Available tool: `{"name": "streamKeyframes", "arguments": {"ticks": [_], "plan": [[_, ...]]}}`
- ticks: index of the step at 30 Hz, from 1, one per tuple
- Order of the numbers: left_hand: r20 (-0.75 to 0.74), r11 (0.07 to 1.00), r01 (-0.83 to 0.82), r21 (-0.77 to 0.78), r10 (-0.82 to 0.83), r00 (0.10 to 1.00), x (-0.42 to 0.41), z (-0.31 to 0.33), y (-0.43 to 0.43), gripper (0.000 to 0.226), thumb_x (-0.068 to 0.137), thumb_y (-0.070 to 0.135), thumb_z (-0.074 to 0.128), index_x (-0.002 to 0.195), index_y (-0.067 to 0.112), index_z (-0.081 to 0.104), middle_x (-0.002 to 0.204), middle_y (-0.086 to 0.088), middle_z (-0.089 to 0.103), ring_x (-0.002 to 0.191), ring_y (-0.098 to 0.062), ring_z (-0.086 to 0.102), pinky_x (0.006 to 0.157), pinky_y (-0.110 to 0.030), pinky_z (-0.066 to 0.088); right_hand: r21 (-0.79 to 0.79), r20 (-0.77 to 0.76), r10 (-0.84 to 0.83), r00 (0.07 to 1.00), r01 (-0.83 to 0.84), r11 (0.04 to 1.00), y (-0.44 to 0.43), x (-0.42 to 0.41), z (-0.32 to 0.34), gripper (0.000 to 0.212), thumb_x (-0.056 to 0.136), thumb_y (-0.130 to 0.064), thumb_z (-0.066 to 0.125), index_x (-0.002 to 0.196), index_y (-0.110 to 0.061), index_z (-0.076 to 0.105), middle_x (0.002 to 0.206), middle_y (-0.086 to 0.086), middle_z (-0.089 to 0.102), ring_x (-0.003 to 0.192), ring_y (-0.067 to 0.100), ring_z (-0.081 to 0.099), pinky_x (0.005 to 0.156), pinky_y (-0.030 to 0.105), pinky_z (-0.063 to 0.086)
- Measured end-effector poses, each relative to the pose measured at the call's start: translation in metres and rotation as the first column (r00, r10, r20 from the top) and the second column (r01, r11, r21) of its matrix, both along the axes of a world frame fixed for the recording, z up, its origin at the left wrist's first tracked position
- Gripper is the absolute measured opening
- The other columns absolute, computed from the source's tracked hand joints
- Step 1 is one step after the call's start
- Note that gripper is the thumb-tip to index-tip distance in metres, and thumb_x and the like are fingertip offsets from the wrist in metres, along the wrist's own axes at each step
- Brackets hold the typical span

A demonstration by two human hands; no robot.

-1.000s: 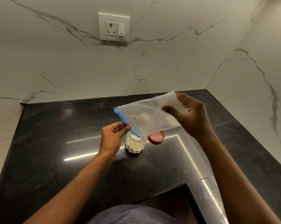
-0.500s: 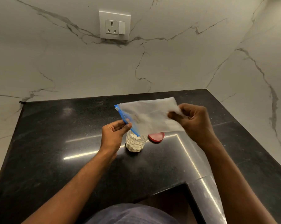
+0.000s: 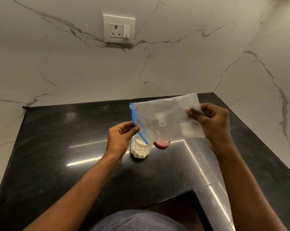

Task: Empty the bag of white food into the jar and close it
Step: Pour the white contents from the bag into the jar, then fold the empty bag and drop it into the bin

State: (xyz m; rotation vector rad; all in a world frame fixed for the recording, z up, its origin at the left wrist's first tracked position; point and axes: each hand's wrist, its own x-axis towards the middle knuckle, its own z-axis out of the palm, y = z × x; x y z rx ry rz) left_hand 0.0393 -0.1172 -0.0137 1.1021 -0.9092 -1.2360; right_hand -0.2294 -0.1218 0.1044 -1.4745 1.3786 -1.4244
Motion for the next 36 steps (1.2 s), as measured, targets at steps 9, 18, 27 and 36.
{"name": "streamKeyframes", "arguments": {"ticks": [9, 18, 27, 36], "plan": [[0.062, 0.963, 0.195, -0.185, -0.186, 0.981, 0.007, 0.065, -0.028, 0.016, 0.1, 0.026, 0.067, 0.113, 0.02, 0.075, 0.109, 0.005, 0.081, 0.104, -0.009, 0.076, 0.081, -0.019, 0.059, 0.251, 0.498, -0.067, 0.865, -0.07, 0.966, 0.005, -0.022, -0.019, 0.035, 0.078, -0.016, 0.087, 0.109, -0.008, 0.073, 0.109, 0.013, 0.079, 0.101, 0.034, 0.074, 0.081, 0.046, 0.064], [0.486, 0.883, 0.438, -0.166, -0.313, 0.816, 0.022, 0.107, -0.048, 0.017, 0.1, 0.017, 0.069, 0.108, 0.03, 0.076, 0.097, 0.007, 0.08, 0.083, -0.009, 0.076, 0.068, -0.02, 0.059, 0.238, 0.382, -0.075, 0.921, -0.019, 0.971, 0.025, -0.01, -0.052, 0.055, 0.076, -0.032, 0.087, 0.128, -0.03, 0.068, 0.123, 0.0, 0.075, 0.116, 0.024, 0.073, 0.09, 0.045, 0.063], [0.627, 0.784, 0.619, -0.045, -0.46, 0.628, 0.021, 0.11, -0.042, 0.024, 0.098, 0.02, 0.068, 0.108, 0.042, 0.073, 0.101, 0.02, 0.077, 0.095, -0.005, 0.074, 0.074, -0.022, 0.063, 0.115, 0.17, 0.086, 0.982, -0.106, 0.988, 0.011, 0.037, -0.03, 0.023, 0.102, -0.03, 0.064, 0.116, -0.016, 0.076, 0.107, 0.007, 0.079, 0.101, 0.029, 0.075, 0.087, 0.051, 0.065], [0.779, 0.794, 0.607, -0.044, -0.353, 0.518, 0.026, 0.109, -0.033, 0.064, 0.082, 0.059, 0.065, 0.14, 0.036, 0.054, 0.11, 0.009, 0.071, 0.099, -0.008, 0.072, 0.083, -0.027, 0.063, 0.161, 0.285, 0.075, 0.956, -0.125, 0.979, 0.011, 0.052, -0.027, 0.01, 0.095, -0.019, 0.075, 0.094, -0.012, 0.081, 0.083, 0.006, 0.077, 0.072, 0.02, 0.074, 0.06, 0.033, 0.063]]}}
